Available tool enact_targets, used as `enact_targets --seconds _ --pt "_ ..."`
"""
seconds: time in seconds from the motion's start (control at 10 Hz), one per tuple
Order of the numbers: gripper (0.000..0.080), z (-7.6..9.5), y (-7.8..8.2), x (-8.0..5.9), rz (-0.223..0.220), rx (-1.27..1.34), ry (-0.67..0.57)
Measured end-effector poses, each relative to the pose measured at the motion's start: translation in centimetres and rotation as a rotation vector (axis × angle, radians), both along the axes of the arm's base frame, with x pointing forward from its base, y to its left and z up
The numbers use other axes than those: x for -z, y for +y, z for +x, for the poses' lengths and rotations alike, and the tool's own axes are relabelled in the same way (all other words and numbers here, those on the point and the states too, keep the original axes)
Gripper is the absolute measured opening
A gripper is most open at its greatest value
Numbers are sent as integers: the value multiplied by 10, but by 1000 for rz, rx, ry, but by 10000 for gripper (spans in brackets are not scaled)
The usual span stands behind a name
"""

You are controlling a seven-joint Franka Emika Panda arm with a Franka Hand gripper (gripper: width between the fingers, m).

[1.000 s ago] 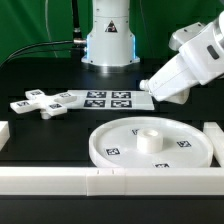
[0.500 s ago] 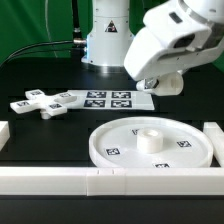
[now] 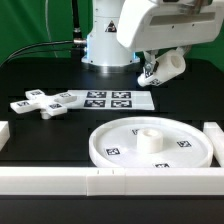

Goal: Assemble round table

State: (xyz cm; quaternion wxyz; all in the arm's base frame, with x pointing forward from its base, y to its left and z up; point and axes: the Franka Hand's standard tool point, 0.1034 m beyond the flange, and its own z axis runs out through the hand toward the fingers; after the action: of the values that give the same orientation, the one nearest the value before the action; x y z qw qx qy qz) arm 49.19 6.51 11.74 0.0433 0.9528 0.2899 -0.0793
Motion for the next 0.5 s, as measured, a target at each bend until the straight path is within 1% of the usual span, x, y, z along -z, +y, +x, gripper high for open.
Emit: enact_targets --seconds 0.1,0.3,0.4,0.5 --pt "407 -2 -2 0 12 4 -27" --pt "407 2 -4 -9 81 133 -93" --pt "407 10 -5 -14 117 117 -163" --pt "407 12 -7 -11 137 107 -229"
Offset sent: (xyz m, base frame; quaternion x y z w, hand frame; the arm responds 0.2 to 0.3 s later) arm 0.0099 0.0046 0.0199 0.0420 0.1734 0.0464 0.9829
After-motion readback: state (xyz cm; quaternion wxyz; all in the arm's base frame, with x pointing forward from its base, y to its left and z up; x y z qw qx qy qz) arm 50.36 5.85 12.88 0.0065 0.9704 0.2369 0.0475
